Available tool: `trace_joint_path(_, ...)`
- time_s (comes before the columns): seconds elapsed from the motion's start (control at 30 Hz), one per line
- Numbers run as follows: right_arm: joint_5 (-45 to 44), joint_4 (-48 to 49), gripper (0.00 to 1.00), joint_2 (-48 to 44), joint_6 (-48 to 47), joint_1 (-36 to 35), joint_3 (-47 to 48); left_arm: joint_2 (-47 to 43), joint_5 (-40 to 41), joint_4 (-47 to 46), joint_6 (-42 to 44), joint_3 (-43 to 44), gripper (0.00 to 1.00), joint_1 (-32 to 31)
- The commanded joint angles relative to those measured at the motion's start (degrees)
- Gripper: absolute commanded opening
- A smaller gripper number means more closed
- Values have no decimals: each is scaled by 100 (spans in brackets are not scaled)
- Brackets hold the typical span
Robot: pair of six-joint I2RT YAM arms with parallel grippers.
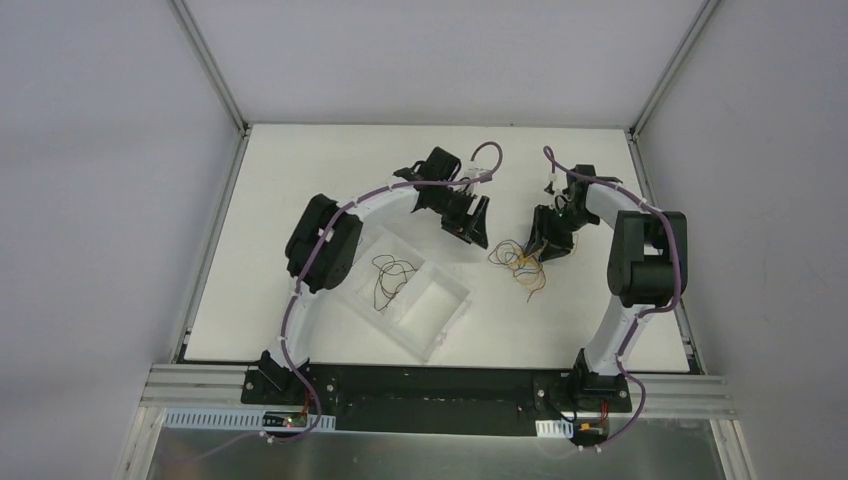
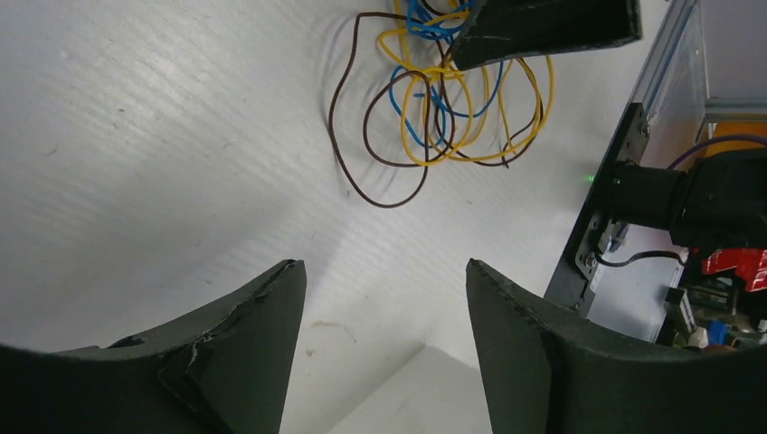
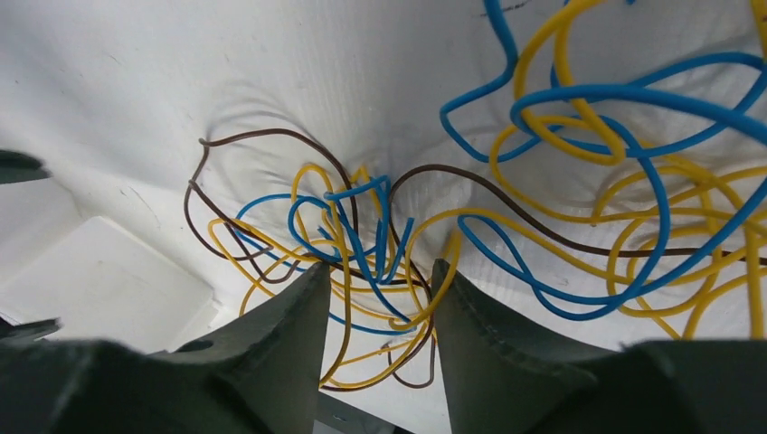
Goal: Untangle the cables
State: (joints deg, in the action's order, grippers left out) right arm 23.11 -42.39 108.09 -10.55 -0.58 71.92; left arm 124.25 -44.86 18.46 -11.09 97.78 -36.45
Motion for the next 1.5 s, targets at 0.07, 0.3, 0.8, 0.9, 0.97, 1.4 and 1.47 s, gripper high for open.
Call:
trace_joint_path(0.07, 362, 55, 42, 39, 142, 33, 49, 639, -274, -653, -694, 646, 66, -151)
trace_joint_path(0.3, 1323, 62, 8, -116, 93, 38, -85, 1156, -241, -1141, -1300, 684, 64, -193)
trace_joint_path(0.8, 1640, -43, 0, -1038, -242, 262, -367, -55, -569, -2305, -1765, -407, 0, -15)
trace_joint_path(0.9, 1380, -162, 0, -1018, -362, 508, -377, -609, -450, -1897, -1369, -641, 0, 244)
trace_joint_path(0.97, 1388, -214, 0, -1024, -409, 605, -408, -792, -331, -1410, -973, -694, 0, 379)
trace_joint_path(1.4, 2153, -387, 0, -1294, -324, 658, -385, -1030, 89, -760, -827, -772, 44, 735)
trace_joint_path(1.47, 2445, -294, 0, -1401, -65, 636, -395, -1102, 54, -769, -762, -707, 53, 731)
